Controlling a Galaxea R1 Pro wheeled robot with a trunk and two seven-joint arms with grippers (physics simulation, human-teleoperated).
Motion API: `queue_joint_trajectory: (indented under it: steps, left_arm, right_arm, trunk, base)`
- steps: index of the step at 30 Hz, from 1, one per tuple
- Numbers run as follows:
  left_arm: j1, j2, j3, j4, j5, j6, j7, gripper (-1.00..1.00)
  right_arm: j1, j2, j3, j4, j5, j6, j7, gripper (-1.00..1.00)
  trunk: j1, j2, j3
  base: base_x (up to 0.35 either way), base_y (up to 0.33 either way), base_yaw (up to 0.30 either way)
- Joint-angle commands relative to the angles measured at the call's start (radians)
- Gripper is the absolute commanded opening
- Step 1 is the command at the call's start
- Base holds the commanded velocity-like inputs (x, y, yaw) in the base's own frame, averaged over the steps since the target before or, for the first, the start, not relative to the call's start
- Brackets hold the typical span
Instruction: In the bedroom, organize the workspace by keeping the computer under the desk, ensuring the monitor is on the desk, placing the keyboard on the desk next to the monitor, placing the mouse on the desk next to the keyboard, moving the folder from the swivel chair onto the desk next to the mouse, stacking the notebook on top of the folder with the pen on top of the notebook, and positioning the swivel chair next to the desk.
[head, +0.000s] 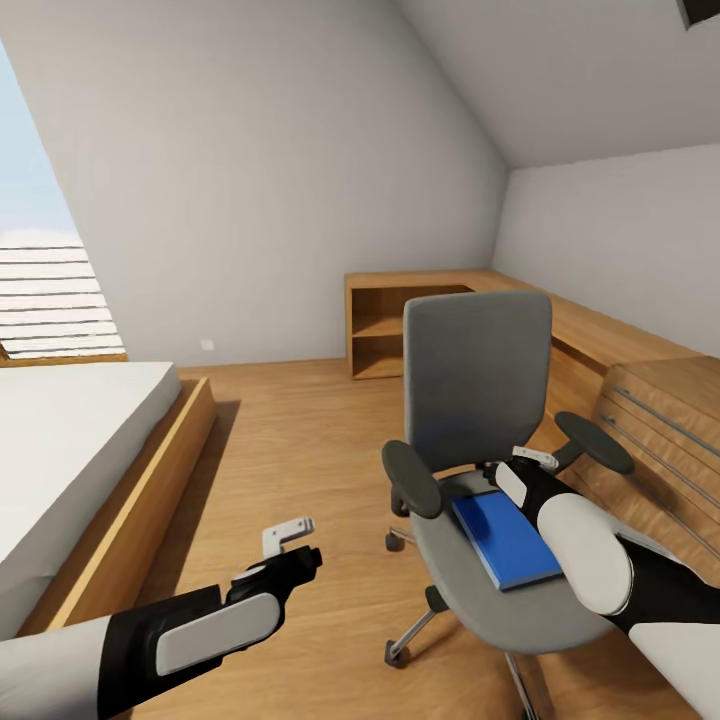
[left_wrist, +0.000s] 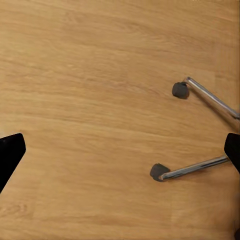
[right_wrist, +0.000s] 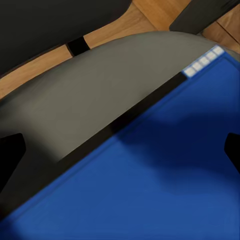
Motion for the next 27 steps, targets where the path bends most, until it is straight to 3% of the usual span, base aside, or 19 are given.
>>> queue_joint_trajectory:
  steps: [1, 24, 27]
  left_arm:
    - [-0.002, 0.001, -0.003, -0.002, 0.007, -0.013, 0.001, 1.0]
    - [-0.002, 0.003, -0.015, 0.033, 0.003, -0.021, 0.002, 1.0]
    - [-0.002, 0.003, -0.015, 0.032, 0.003, -0.021, 0.001, 1.0]
  right_arm:
    - [-0.001, 0.0, -0.006, -0.001, 0.01, 0.007, -0.001, 1.0]
    - [-0.001, 0.0, 0.013, -0.001, 0.01, 0.03, -0.003, 1.0]
    - [-0.001, 0.0, 0.013, -0.001, 0.01, 0.037, -0.004, 1.0]
  trunk:
    - [0.0, 0.0, -0.001]
    - [0.0, 0.0, -0.001]
    - [0.011, -0.021, -0.01]
  base:
    - [0.0, 0.0, 0.0]
    - [0.06, 0.0, 0.0]
    - [0.0, 0.0, 0.0]
